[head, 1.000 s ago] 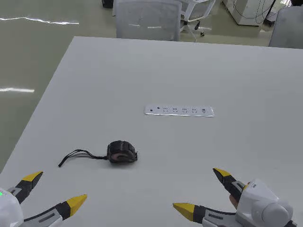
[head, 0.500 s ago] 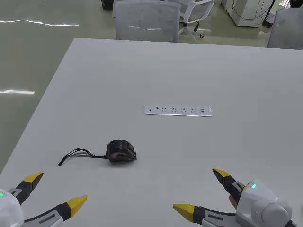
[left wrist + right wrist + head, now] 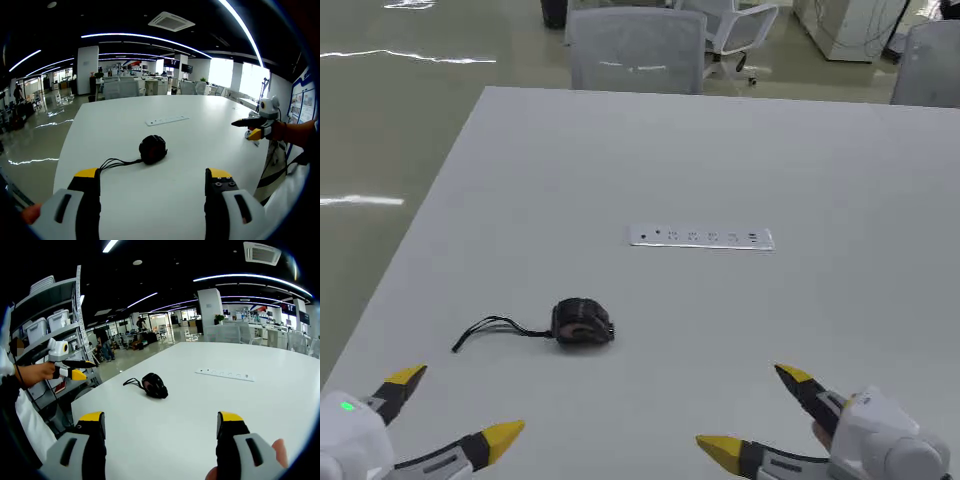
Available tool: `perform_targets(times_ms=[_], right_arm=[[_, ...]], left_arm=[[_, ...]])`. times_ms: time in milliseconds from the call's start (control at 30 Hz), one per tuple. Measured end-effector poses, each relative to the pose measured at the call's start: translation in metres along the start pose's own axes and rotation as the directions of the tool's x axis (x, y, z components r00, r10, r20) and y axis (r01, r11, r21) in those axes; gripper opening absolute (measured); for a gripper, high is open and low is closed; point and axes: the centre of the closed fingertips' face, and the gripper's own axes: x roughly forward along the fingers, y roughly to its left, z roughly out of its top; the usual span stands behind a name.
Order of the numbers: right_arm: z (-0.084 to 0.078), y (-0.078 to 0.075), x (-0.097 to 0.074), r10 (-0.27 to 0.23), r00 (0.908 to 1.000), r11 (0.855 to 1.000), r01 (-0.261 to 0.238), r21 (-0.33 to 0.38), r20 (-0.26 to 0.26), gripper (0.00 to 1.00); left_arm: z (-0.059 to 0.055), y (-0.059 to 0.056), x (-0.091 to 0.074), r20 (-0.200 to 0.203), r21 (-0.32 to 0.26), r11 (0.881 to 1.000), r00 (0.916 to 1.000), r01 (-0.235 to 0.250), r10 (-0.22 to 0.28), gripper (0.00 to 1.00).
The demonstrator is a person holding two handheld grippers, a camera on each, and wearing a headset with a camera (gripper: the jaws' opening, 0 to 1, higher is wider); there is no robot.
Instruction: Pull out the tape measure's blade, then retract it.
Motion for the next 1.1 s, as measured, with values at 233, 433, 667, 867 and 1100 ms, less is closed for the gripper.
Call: perform_targets(times_ms=[233, 433, 667, 867, 1100], right_arm=[[-0.002, 0.0, -0.003, -0.006, 1.0, 1.0, 0.006, 0.011, -0.004, 0.94], [0.0, 0.002, -0.002, -0.008, 1.0, 1.0, 0.008, 0.006, -0.006, 0.95], [0.004, 0.004, -0.001, -0.011, 0.9999, 1.0, 0.011, 0.001, -0.001, 0.95], [0.001, 0.003, -0.001, -0.019, 0.9998, 1.0, 0.019, 0.008, -0.004, 0.95], [0.0, -0.001, -0.002, -0.027, 0.9996, 1.0, 0.027, 0.012, -0.004, 0.96]], left_arm=[[-0.001, -0.001, 0.002, -0.007, -0.008, 1.0, 0.9999, 0.012, -0.012, 0.85], [-0.005, -0.01, 0.001, 0.004, -0.04, 0.997, 0.9979, 0.064, -0.064, 0.83], [-0.001, -0.008, 0.0, 0.035, -0.08, 0.994, 0.9965, 0.078, -0.075, 0.78], [0.0, -0.003, 0.0, 0.037, -0.119, 0.99, 0.9966, 0.077, -0.073, 0.72], [-0.005, -0.001, 0.0, 0.01, -0.106, 0.993, 0.9981, 0.061, -0.061, 0.7]])
